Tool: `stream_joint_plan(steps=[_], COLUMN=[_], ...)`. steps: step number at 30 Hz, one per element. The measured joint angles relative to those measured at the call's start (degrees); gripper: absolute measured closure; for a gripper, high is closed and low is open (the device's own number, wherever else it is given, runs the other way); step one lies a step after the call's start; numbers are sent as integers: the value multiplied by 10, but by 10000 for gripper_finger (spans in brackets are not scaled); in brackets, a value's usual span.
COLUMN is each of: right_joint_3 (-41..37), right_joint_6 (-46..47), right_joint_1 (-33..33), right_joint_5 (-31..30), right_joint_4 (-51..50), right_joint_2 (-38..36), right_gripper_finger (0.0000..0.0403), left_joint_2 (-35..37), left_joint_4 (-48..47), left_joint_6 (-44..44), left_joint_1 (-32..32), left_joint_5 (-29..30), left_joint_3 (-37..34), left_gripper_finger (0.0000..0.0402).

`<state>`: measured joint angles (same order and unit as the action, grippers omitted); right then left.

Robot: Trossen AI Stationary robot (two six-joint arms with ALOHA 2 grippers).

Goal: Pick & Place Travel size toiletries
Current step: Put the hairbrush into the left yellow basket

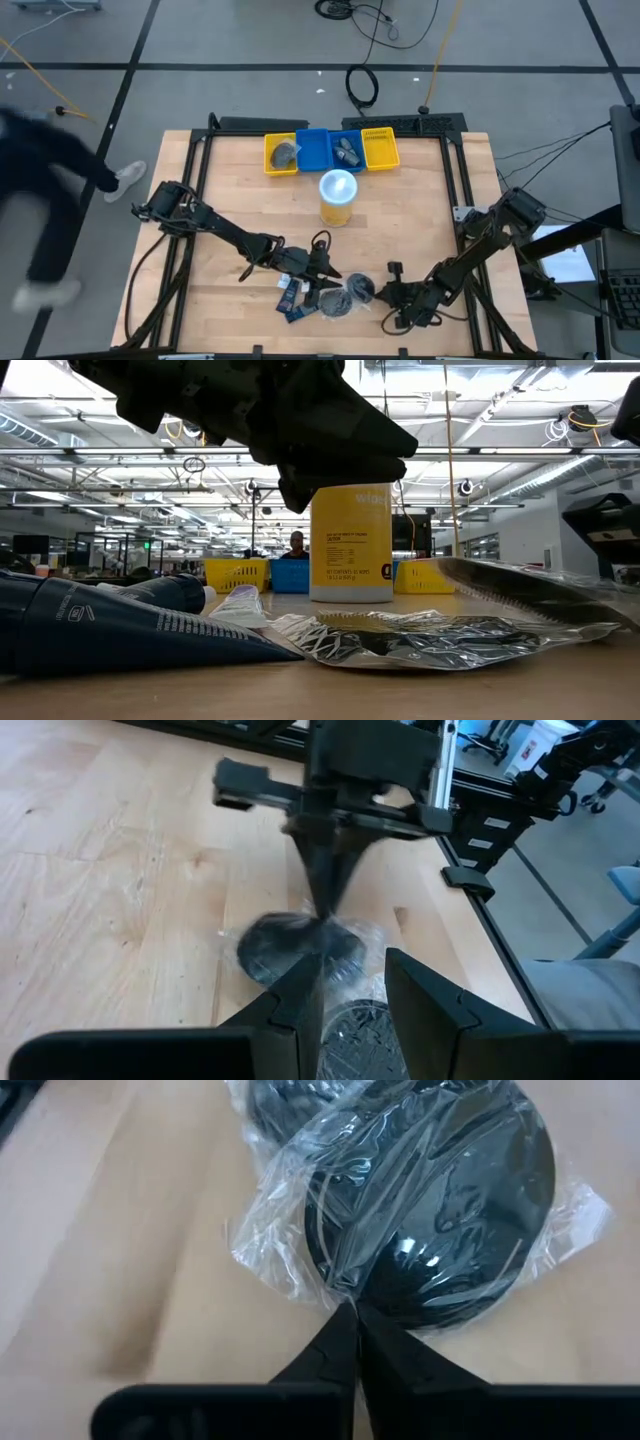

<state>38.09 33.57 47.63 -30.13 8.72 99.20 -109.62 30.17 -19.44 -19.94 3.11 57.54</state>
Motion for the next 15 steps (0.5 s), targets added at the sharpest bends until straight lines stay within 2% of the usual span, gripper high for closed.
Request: stream_joint_plan(steps=[15], right_joint_3=[-2], right_joint_6=[-56], right_joint_1=[-3], right_joint_5=[-103], right_joint_4=[-100], right_joint_2=[-141], right_gripper_finger=[403], left_joint_2=[1], left_joint_4=[71], left_joint_6=[2], left_joint_1=[1], left_joint_5=[0], left_joint_3=[0], left_gripper_finger=[293])
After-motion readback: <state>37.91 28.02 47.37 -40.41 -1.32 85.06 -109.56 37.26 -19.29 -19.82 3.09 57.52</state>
